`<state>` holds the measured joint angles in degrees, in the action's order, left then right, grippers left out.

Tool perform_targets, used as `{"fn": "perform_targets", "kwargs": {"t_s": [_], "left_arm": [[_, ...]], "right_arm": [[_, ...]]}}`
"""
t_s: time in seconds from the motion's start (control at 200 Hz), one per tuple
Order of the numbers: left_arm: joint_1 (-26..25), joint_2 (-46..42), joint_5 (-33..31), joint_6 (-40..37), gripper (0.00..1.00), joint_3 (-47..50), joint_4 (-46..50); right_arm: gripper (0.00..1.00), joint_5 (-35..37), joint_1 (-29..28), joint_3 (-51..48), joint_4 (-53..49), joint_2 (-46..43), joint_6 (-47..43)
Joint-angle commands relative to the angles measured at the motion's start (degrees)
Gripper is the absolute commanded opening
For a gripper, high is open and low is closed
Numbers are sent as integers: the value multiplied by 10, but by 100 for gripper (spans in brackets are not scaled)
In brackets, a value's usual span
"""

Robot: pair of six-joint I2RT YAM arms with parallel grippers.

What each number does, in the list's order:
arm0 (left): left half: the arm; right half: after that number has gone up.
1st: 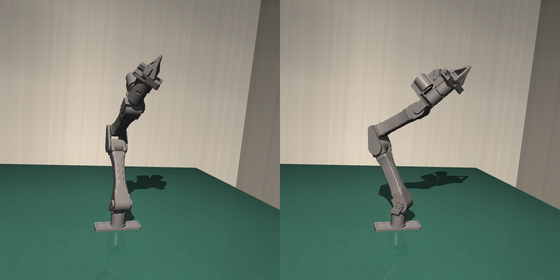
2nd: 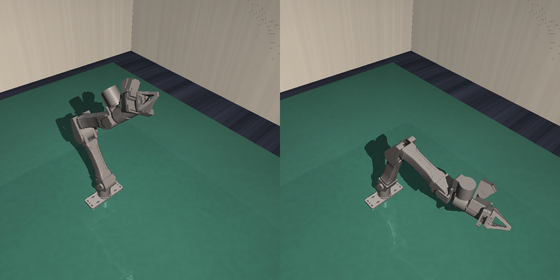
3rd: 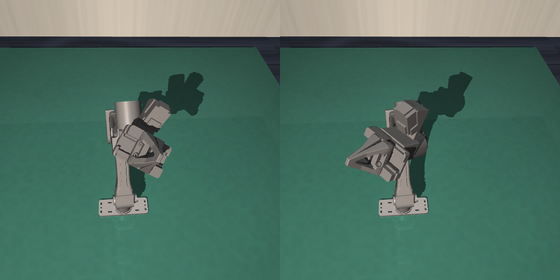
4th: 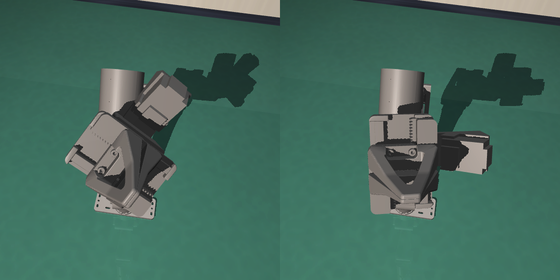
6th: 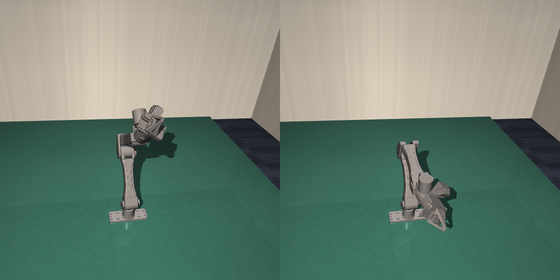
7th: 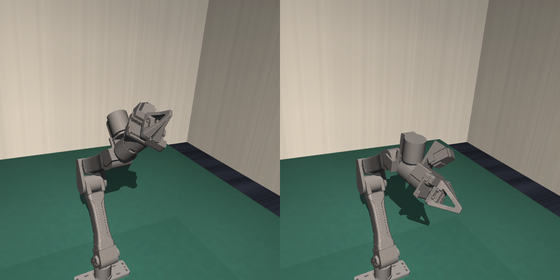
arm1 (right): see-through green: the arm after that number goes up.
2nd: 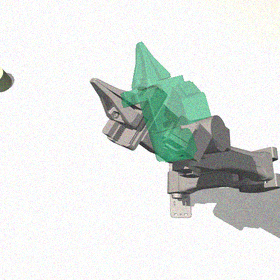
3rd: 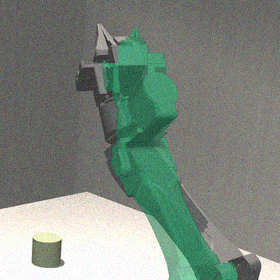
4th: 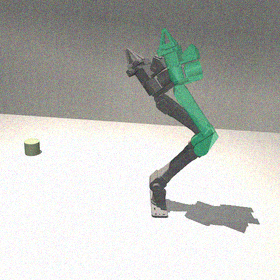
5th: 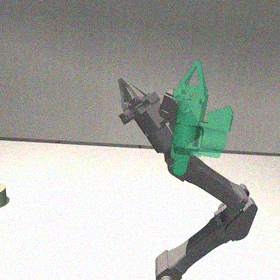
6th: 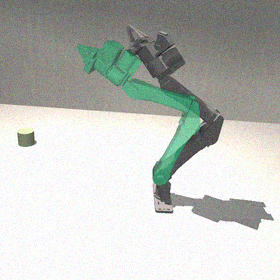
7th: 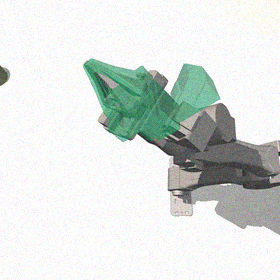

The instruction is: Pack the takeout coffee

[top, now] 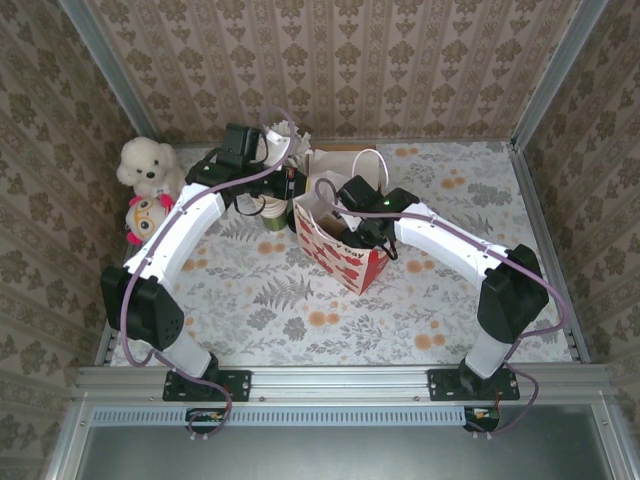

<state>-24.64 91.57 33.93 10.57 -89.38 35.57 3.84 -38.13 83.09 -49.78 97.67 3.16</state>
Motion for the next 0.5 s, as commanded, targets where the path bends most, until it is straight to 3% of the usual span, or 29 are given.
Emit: {"fn": "perform_targets", "kwargs": {"t_s": [0.0, 0.495], "left_arm": [[4, 6, 8, 4, 0, -19, 7], [4, 7, 11, 9, 0, -21, 1]], "right_arm": [[24, -12, 0, -16, 6, -13, 3], [24, -20, 9, -28, -35, 24, 19]]}}
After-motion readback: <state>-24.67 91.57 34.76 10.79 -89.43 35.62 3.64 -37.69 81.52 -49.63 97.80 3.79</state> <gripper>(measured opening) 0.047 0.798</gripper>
